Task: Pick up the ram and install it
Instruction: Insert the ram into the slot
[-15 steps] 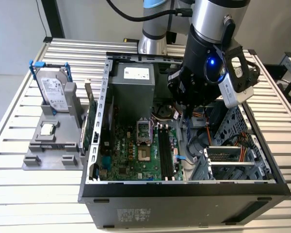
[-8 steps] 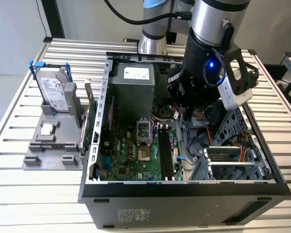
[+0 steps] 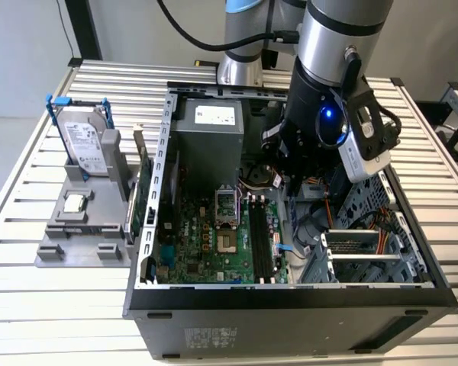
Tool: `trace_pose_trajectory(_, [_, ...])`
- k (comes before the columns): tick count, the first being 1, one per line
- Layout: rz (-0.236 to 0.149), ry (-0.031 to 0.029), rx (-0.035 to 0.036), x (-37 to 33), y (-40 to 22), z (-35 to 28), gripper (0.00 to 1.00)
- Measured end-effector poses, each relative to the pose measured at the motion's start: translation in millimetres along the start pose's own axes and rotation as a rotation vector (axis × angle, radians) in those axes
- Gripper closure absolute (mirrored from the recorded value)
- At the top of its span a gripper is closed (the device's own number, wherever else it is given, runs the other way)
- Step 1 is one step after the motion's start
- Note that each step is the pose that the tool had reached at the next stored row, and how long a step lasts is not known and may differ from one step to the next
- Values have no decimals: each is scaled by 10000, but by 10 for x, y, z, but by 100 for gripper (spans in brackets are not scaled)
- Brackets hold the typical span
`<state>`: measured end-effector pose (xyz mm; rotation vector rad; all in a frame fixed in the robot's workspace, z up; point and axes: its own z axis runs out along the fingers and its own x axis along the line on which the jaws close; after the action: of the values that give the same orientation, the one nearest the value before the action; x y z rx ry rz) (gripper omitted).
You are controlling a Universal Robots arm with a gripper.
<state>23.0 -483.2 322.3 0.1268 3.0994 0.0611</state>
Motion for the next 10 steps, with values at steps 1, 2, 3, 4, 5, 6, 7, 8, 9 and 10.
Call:
trace_pose_trajectory(1, [1,0,0,1,-1,19,100])
trace_pose_trajectory(2, [2,0,0,1,-2,36,100])
trace_pose_trajectory(3, [4,0,-1,2,-2,55,100])
trace_pose_trajectory(4, [5,0,-2,3,-3,66,100])
trace_pose_trajectory(5, [5,0,-1,3,-3,71,100])
trace_pose_trajectory(6, [8,0,-2,3,-3,77,100])
trace_pose_trajectory(7, [15,0,-2,4,-4,86,100])
trace_pose_trajectory(8, [37,-1,0,4,-4,98,100])
trace_pose_trajectory(9, [71,-1,1,4,-5,113,100])
trace_pose_trajectory(10, [90,0,2,5,-5,129,100])
